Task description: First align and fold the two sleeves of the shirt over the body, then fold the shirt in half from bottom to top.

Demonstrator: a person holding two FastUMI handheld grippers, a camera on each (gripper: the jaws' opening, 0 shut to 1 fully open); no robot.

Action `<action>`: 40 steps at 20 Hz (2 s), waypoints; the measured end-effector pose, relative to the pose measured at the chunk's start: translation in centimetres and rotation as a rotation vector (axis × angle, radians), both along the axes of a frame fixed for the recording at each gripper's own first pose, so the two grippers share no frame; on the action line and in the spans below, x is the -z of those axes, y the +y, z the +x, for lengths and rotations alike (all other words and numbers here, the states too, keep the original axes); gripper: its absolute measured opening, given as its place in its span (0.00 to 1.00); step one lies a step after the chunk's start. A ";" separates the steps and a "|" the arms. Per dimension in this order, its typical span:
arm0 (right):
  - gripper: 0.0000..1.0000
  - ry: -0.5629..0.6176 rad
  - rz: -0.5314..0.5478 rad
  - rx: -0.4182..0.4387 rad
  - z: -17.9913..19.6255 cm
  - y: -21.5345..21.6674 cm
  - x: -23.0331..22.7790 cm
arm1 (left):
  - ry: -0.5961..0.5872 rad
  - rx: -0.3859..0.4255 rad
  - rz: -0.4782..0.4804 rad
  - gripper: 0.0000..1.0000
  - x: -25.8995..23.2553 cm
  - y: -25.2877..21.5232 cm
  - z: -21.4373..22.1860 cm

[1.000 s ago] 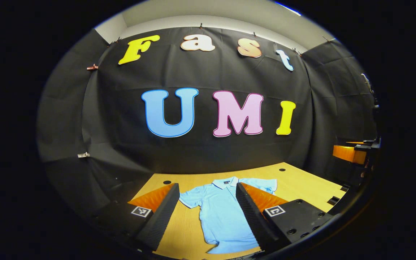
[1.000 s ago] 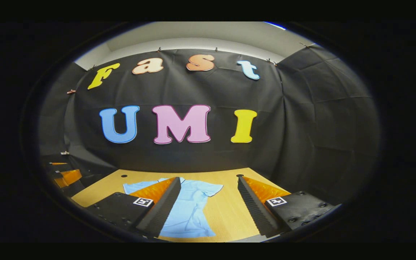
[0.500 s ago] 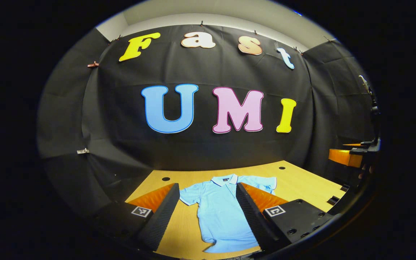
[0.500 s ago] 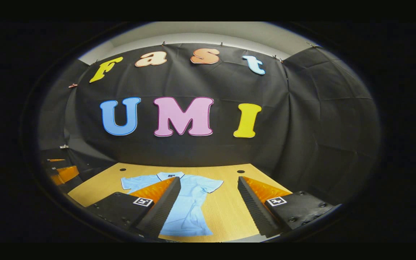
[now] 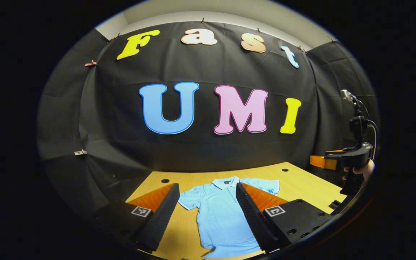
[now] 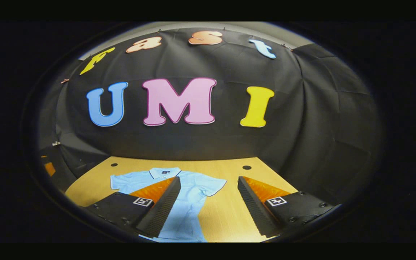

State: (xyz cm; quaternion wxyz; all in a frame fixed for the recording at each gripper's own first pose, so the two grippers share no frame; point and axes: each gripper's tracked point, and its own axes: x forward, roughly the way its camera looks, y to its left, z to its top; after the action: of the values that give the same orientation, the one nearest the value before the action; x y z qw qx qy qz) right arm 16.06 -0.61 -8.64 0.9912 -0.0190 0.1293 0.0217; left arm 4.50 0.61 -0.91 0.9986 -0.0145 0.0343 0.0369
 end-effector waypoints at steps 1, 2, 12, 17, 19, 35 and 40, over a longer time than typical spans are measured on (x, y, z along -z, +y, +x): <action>0.98 0.022 -0.019 -0.010 2.0 -0.2 0.8 | 0.006 -0.012 -0.002 0.98 0.1 0.0 0.3; 0.98 0.053 -0.034 -0.019 4.2 -0.3 2.0 | 0.016 -0.028 -0.004 0.98 0.2 0.1 0.6; 0.97 0.363 -0.043 -0.016 19.0 -4.2 16.5 | 0.122 -0.198 -0.030 0.98 2.7 -0.3 5.4; 0.97 0.455 -0.058 0.008 24.1 -5.5 22.7 | 0.178 -0.266 -0.061 0.98 3.7 -0.5 9.0; 0.97 0.483 -0.058 0.023 25.4 -5.9 24.8 | 0.178 -0.265 -0.095 0.98 3.8 -1.0 10.2; 0.06 0.545 0.032 0.033 26.6 -4.0 28.8 | 0.225 -0.188 -0.105 0.98 7.0 -0.8 14.0; 0.01 0.481 -0.001 0.009 27.0 -2.9 26.2 | 0.253 -0.211 -0.112 0.98 8.4 0.6 12.6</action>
State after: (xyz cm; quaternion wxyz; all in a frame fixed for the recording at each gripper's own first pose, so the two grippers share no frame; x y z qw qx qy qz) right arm 43.06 -3.47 -34.88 0.9319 -0.0131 0.3618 0.0213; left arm 17.08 1.19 -9.33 0.9745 -0.0690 0.1600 0.1412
